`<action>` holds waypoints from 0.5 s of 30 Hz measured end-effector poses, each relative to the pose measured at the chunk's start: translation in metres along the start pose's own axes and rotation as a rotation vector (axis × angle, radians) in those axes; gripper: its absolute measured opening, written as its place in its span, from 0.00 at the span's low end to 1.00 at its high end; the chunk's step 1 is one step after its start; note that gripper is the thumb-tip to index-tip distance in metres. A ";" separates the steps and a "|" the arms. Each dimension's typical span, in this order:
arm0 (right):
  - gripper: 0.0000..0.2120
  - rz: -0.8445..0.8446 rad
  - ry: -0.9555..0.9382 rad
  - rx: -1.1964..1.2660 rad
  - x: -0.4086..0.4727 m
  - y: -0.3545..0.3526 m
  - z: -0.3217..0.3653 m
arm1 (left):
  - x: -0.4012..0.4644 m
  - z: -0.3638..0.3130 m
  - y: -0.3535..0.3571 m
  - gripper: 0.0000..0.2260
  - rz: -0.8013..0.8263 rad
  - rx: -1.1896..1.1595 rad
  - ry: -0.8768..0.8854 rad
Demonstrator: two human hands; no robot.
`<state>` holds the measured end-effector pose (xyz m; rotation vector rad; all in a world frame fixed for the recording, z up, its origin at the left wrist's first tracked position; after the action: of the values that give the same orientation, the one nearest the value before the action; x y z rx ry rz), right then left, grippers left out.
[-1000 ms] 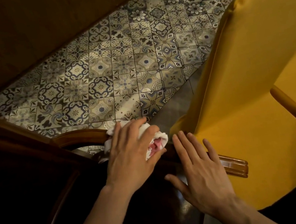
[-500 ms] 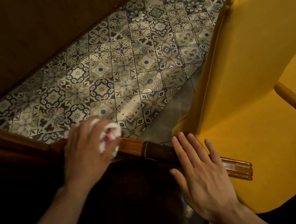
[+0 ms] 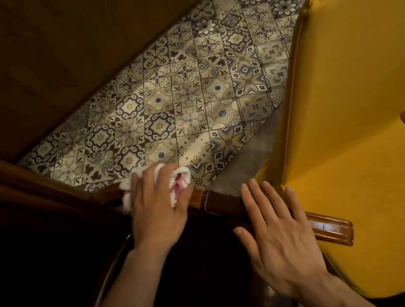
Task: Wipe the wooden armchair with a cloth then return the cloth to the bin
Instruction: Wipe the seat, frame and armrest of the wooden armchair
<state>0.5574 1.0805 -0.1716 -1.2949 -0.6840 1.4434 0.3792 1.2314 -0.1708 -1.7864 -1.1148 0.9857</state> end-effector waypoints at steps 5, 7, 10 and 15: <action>0.38 0.017 -0.035 0.031 0.000 -0.001 0.000 | -0.024 -0.043 0.016 0.18 -0.066 -0.074 0.151; 0.40 0.020 -0.050 0.044 -0.001 -0.001 -0.002 | -0.027 -0.052 0.017 0.18 -0.052 -0.097 0.161; 0.44 0.015 -0.072 0.087 0.000 0.000 -0.003 | -0.034 -0.066 0.014 0.18 -0.024 -0.127 0.174; 0.47 0.045 -0.175 0.283 -0.001 -0.009 -0.014 | -0.050 -0.092 0.009 0.21 0.118 -0.167 0.217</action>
<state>0.5736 1.0794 -0.1670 -0.9792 -0.5428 1.6387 0.4489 1.1622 -0.1339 -2.0590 -0.9880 0.7615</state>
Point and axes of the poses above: each hand's wrist, its own x-axis towards the middle knuckle, its own y-axis out of the palm, z = x × y, the point moved 4 cm from there along x, towards the middle knuckle, and after that the axes turned 8 degrees about z, right-handed, at the moved point
